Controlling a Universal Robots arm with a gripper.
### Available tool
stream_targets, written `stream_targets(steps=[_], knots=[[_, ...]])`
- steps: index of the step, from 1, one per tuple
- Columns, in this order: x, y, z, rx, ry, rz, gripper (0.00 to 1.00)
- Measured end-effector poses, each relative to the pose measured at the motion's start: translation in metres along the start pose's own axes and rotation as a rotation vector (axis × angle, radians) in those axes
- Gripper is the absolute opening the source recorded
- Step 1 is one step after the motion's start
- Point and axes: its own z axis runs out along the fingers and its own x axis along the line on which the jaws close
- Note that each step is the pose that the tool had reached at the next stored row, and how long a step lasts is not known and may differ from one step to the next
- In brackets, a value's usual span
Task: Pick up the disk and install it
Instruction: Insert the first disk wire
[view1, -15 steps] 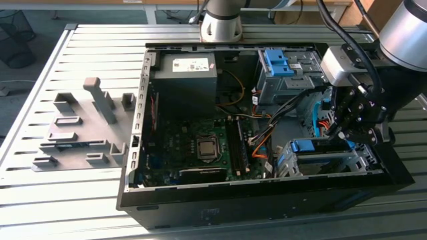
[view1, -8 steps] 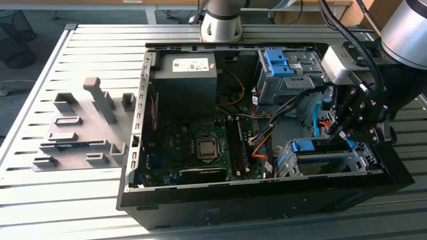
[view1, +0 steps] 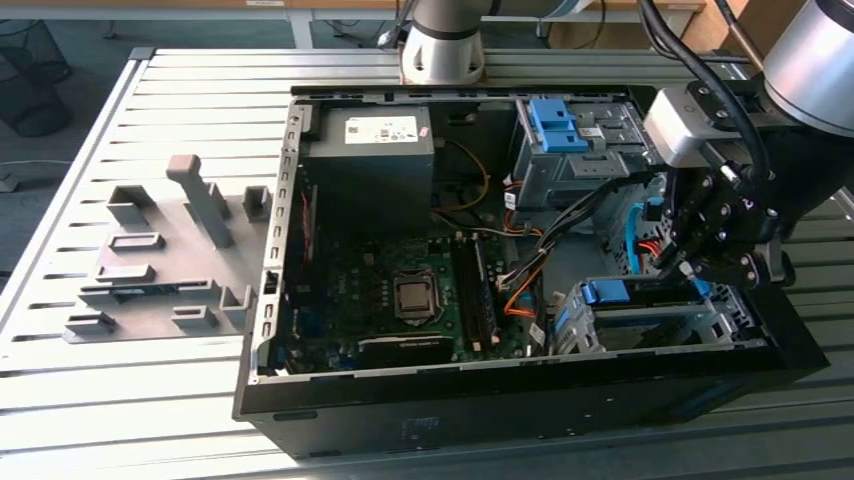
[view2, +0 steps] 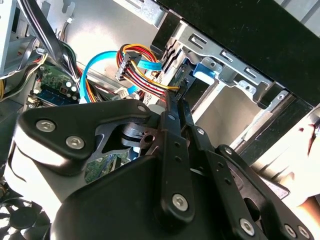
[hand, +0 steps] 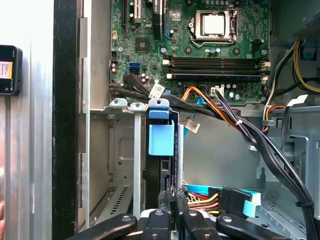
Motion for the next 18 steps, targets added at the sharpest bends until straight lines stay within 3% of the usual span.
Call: stream_targets(steps=[18], knots=[[0.0006,0.0,-0.0002,0.0,0.0001,-0.023,0.16]])
